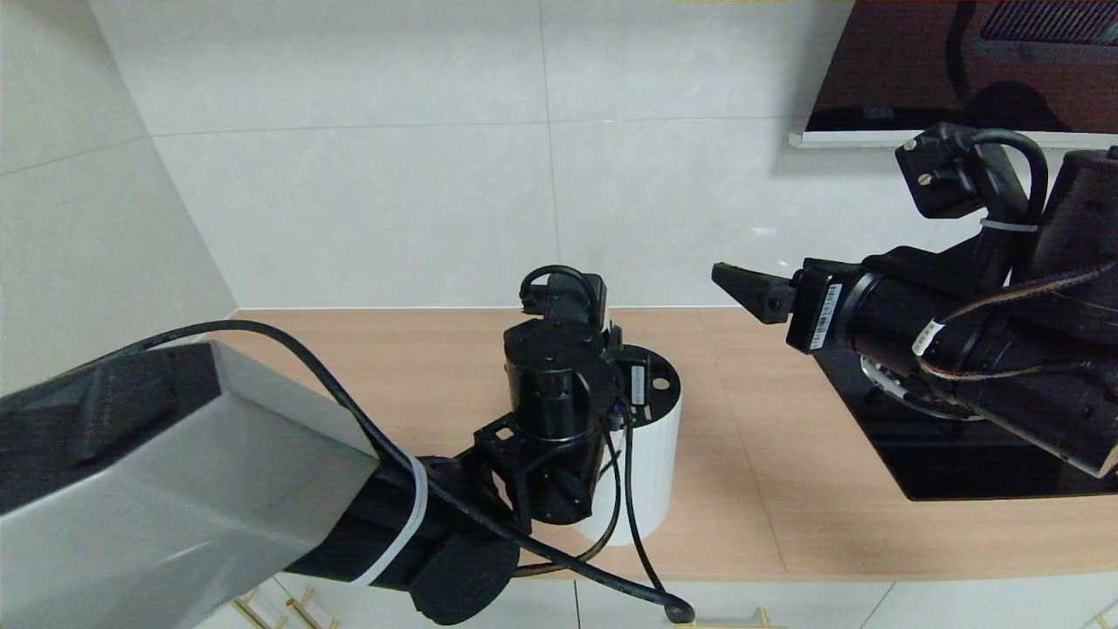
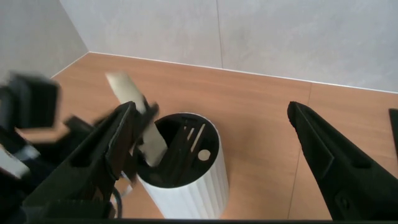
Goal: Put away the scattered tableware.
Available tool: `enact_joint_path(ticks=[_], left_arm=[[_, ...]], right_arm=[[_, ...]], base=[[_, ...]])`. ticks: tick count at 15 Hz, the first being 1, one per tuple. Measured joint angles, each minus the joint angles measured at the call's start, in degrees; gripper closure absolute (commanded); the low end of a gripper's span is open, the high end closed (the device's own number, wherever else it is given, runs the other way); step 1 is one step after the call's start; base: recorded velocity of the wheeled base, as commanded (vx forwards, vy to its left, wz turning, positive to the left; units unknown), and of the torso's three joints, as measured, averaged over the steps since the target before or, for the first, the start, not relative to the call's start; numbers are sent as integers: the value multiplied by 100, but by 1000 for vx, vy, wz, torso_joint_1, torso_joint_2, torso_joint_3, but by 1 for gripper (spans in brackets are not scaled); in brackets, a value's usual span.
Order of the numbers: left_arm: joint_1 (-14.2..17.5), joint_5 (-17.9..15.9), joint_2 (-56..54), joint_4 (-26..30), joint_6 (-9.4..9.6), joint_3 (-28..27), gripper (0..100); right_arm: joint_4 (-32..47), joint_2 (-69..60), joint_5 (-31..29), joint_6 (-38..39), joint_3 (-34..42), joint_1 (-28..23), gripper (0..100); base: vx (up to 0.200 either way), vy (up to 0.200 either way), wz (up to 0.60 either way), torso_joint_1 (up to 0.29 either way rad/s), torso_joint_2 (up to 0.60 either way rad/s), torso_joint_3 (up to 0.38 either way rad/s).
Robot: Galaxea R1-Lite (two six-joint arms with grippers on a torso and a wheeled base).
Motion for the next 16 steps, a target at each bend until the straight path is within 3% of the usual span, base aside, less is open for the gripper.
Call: enact_joint_path(ticks=[8,9,16], left_arm=[[-16,4,88,-6,-11,61,100],[-13,4,88,-6,-13,61,0],[-10,6,77,-41,-22,61,0]], right_arm=[[0,-9,-7,-15,46,2,0],[0,-11,-7,-28,46,2,0],[0,-12,-9,-35,69,2,0]], base=[[0,0,0,0,0,0],[0,0,0,0,0,0],[0,0,0,0,0,0]])
